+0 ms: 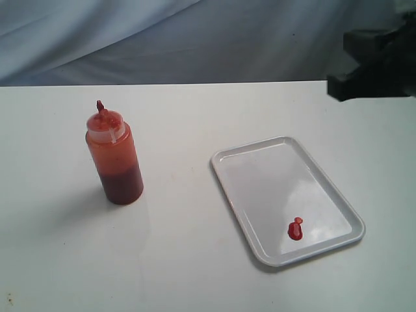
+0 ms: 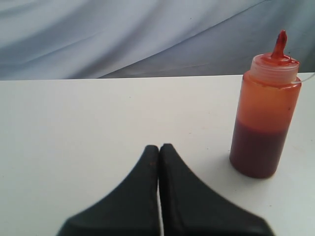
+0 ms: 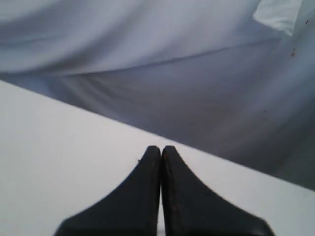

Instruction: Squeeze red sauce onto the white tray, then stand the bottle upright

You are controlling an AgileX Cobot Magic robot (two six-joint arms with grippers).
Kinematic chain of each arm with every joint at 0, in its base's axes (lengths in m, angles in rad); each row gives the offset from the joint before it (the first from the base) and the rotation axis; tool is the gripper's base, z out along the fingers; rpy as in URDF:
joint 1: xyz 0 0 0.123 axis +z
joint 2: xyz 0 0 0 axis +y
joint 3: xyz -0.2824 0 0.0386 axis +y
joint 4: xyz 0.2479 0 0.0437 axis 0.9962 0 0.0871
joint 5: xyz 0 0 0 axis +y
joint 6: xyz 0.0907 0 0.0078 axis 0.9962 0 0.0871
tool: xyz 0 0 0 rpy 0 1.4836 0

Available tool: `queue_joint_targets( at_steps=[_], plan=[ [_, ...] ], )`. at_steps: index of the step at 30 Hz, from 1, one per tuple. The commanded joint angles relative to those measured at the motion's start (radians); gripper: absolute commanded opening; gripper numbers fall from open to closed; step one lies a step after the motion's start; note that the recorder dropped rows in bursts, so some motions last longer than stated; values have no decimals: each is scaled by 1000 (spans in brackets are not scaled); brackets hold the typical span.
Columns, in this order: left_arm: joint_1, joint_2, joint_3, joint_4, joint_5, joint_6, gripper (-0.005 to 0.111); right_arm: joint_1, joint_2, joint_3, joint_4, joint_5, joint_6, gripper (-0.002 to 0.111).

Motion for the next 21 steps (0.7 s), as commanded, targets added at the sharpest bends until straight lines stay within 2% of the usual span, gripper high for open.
queue_joint_targets(
  at_steps=[1, 5, 7, 9, 18, 21],
  plan=[
    [-5, -5, 5, 0, -8, -2, 0, -81, -208, 6, 3, -9, 3, 0],
    [-5, -5, 5, 0, -8, -2, 0, -289, -402, 6, 3, -15, 3, 0],
    [-5, -5, 5, 0, -8, -2, 0, -362, -490, 6, 3, -15, 3, 0],
    [-5, -5, 5, 0, -8, -2, 0, -402, -583, 6, 3, -15, 3, 0],
    [-5, -5, 5, 0, -8, -2, 0, -409, -955, 6, 3, -15, 3, 0],
    [-5, -5, 5, 0, -8, -2, 0, -486, -1009, 6, 3, -15, 3, 0]
  ],
)
